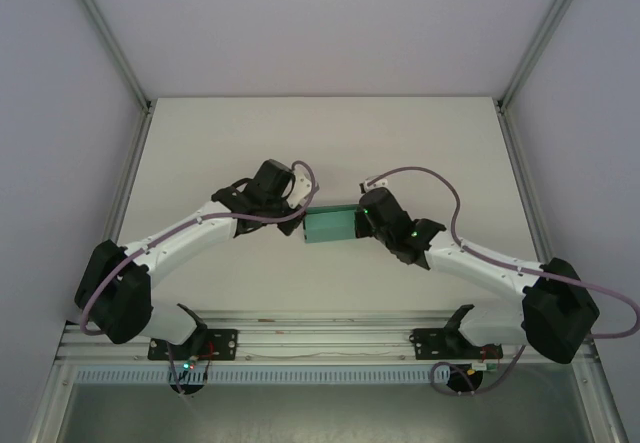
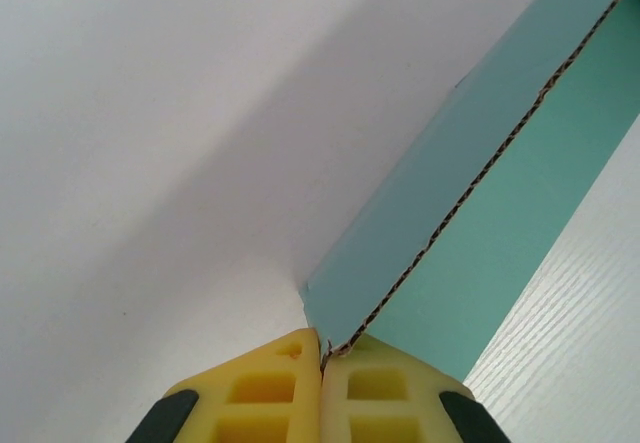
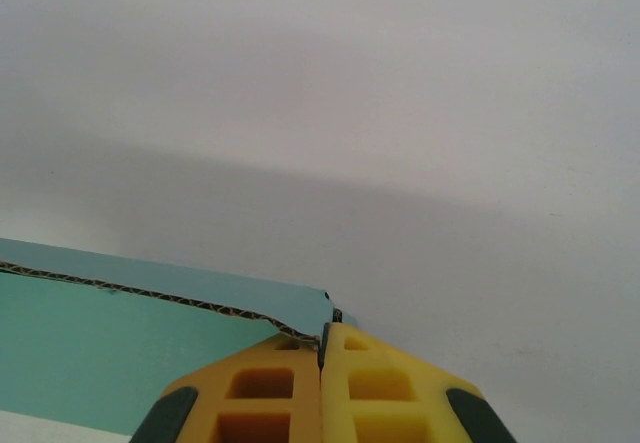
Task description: Assemble paper box
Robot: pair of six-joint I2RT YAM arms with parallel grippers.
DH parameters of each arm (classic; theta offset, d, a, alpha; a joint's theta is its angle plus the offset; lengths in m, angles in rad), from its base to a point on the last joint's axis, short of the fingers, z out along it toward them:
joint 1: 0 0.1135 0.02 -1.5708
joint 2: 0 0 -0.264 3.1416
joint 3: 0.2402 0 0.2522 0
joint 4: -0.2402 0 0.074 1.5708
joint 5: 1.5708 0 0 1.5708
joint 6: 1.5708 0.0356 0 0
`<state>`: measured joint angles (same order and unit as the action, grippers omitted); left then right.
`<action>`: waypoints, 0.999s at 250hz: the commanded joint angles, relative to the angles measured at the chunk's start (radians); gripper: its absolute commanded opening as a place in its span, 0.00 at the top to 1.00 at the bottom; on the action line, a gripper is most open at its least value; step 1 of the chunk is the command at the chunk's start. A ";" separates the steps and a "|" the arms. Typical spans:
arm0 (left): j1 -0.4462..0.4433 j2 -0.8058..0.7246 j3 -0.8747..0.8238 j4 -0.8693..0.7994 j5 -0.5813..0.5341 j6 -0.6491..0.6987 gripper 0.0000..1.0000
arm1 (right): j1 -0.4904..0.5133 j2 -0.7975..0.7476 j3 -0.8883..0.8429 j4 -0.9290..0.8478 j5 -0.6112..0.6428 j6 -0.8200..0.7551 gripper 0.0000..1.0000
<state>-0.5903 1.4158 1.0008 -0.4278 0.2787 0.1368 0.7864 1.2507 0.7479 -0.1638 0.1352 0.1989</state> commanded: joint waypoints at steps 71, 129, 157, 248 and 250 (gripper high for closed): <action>-0.041 0.032 0.079 -0.061 -0.015 -0.434 1.00 | 0.105 0.083 0.048 -0.169 0.191 0.127 1.00; -0.042 0.088 0.155 -0.141 0.016 -0.583 1.00 | 0.142 0.118 0.082 -0.207 0.239 0.190 1.00; -0.043 0.108 0.190 -0.188 -0.004 -0.630 1.00 | 0.143 0.108 0.078 -0.222 0.263 0.219 1.00; -0.144 0.074 -0.009 0.000 -0.254 -0.761 1.00 | 0.145 0.071 -0.003 -0.098 0.285 0.280 1.00; -0.146 0.072 -0.015 0.003 -0.261 -0.761 1.00 | 0.145 0.070 -0.005 -0.096 0.286 0.280 1.00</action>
<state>-0.6930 1.4902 1.0824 -0.4786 0.1032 -0.5575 0.9176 1.3220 0.7937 -0.2611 0.4236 0.4465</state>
